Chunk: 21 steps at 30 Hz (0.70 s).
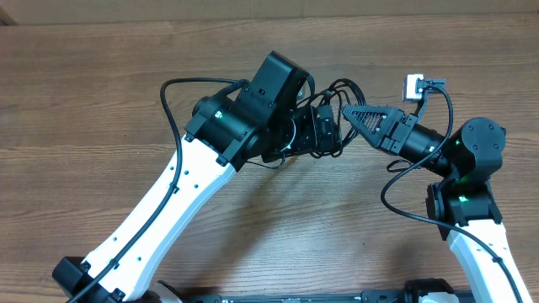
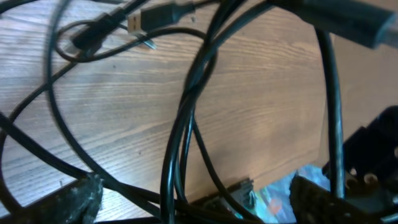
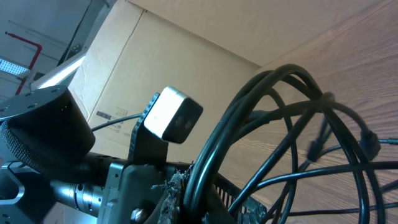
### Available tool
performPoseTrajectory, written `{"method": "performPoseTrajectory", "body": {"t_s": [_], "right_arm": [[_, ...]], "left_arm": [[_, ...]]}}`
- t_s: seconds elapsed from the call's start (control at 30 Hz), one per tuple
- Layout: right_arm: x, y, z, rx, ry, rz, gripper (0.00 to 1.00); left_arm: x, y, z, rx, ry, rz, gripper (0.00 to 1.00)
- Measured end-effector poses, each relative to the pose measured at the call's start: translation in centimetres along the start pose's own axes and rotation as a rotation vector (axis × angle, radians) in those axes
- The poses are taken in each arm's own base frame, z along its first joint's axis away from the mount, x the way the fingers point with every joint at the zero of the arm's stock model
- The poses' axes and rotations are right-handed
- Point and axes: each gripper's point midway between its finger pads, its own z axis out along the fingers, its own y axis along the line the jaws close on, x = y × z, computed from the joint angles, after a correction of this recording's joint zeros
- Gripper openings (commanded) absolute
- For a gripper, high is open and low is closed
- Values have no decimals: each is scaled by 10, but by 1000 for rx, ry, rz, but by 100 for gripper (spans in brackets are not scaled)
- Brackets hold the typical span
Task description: Untangle cables
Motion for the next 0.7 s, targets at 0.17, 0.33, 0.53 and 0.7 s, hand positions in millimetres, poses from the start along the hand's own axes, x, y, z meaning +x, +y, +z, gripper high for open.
{"method": "performPoseTrajectory", "body": {"t_s": [0.17,0.33,0.53,0.7], "right_arm": [[1,-3,0,9,3,16,4],[1,-4,0,15,0,22,4],[-2,-7,0,27,-18,28,4],[-5,-11,-1,44,-40,37,4]], "left_arm": [[5,-5,0,30,32,24,100],[5,-8,0,44,30,36,100],[3,-12,-1,62,24,78,100],[2,-17,-1,88,21,124,100]]}}
